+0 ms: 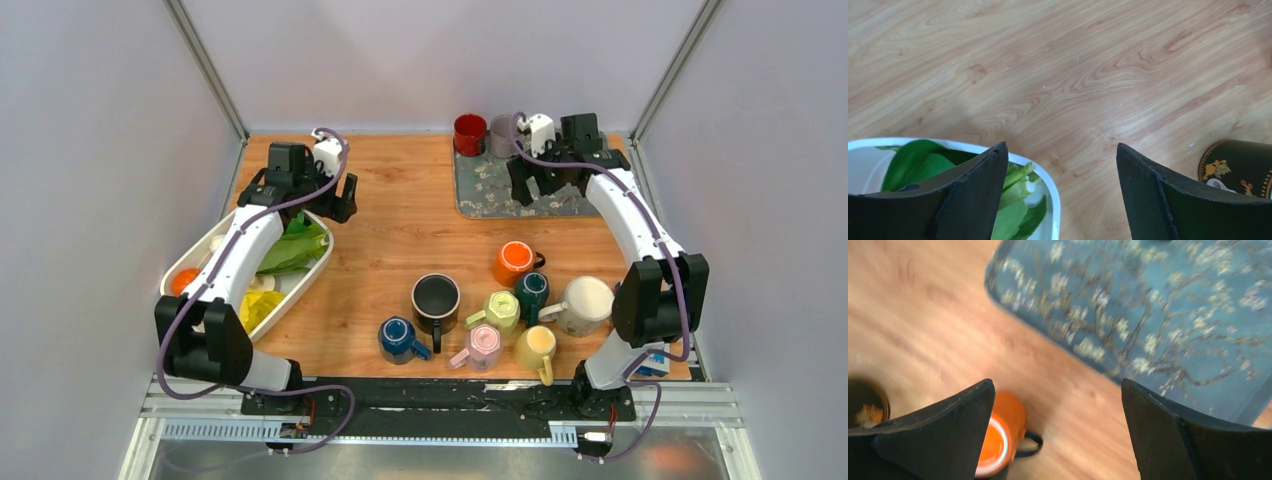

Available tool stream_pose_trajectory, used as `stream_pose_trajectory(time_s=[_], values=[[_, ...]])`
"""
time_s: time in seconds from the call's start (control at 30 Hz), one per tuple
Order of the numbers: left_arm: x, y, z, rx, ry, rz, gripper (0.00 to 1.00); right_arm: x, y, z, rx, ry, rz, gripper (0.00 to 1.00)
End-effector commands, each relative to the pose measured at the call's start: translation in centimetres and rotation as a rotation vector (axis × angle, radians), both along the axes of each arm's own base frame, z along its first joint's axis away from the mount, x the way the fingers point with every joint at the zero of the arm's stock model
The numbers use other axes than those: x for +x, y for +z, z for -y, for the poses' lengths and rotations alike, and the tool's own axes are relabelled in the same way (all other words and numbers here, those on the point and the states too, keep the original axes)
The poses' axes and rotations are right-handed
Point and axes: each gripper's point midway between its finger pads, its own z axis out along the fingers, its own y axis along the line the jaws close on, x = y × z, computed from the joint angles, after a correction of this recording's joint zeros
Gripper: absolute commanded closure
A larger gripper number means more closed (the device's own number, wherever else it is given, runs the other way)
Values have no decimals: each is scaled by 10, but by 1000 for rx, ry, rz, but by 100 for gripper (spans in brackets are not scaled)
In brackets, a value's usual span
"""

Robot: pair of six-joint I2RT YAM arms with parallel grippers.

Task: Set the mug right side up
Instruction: Turn over the cup at the center of the board.

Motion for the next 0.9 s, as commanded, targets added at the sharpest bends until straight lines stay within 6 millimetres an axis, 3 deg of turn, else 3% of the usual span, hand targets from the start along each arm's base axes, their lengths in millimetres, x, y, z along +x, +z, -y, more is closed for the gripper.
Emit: stream_pose_trajectory(time_s=[0.0, 0.1, 0.2, 0.3, 0.47, 0.63, 0.87], values=[[19, 24, 1, 128, -103, 121, 13, -71, -17, -8, -91, 367, -118, 0], [12, 29, 17, 78, -197, 167, 13, -105, -9, -29, -52, 609, 6, 0], [0, 35, 39, 12, -341, 251, 15, -116, -13, -46, -64, 693, 48, 0], [-14, 27, 52, 21, -468, 294, 19, -125, -22, -49, -95, 747, 15, 2], [-24, 18, 60, 23, -516, 274, 22, -131, -28, -27, -111, 659, -43, 6], [-27, 15, 63, -14, -484, 250, 23, -140, -46, 13, -92, 542, -126, 16], [-29, 14, 73, -33, -498, 243, 24, -147, -80, 29, -192, 674, -129, 18]])
